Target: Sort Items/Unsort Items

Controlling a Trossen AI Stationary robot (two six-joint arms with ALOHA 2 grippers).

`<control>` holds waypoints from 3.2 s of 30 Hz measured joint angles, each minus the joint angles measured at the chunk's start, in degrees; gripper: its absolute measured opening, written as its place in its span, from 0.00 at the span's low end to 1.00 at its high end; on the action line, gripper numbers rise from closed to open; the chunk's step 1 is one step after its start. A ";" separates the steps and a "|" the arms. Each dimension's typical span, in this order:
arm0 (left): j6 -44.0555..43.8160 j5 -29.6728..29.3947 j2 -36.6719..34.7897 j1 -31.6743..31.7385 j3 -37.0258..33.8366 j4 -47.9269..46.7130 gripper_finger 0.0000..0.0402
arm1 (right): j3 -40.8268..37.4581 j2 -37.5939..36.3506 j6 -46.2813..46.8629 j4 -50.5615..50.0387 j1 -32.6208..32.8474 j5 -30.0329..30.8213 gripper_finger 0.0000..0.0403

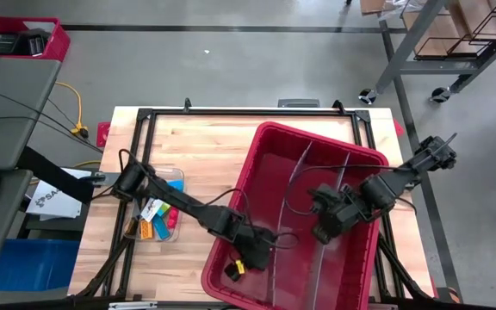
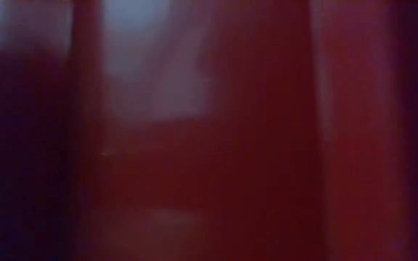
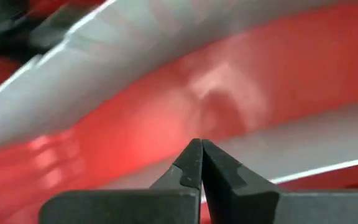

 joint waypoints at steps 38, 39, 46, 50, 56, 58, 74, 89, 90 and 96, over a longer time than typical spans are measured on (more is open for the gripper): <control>-8.38 -4.12 -2.84 -0.07 -9.21 9.90 0.00 | 0.00 25.04 -9.77 54.88 10.43 11.04 0.00; -7.97 -5.14 -2.82 -0.22 -9.25 9.90 0.00 | 0.00 25.04 -10.44 54.90 10.29 10.92 0.00; -8.48 -3.56 -3.51 -0.42 -9.39 9.26 0.00 | 0.00 25.04 -11.04 55.10 9.97 9.83 0.00; -3.46 -1.25 -5.57 -0.09 -9.62 8.53 0.00 | 2.56 25.06 -11.75 52.04 10.13 7.52 0.00; 1.64 -0.89 -9.90 0.45 -9.44 1.58 0.00 | 11.04 25.00 -15.55 39.71 10.61 6.29 0.00; 1.97 -1.74 -10.82 1.18 -9.41 -0.81 0.00 | 13.71 25.00 -16.40 35.25 10.69 6.06 0.00; -8.01 -25.16 -37.20 10.66 -9.33 -16.17 0.00 | 31.84 24.97 -23.02 3.93 8.07 6.91 0.00; -16.85 -26.22 -46.95 8.55 -9.40 -43.60 0.00 | 31.94 25.76 11.42 32.31 18.72 -6.53 0.00; -14.92 -25.20 -46.45 8.99 -9.40 -43.11 0.00 | 31.95 26.40 15.46 35.60 19.42 -6.23 0.00; -4.27 -20.98 -41.26 13.88 -9.44 -42.91 0.00 | 31.91 32.68 36.13 44.18 23.11 -12.45 0.00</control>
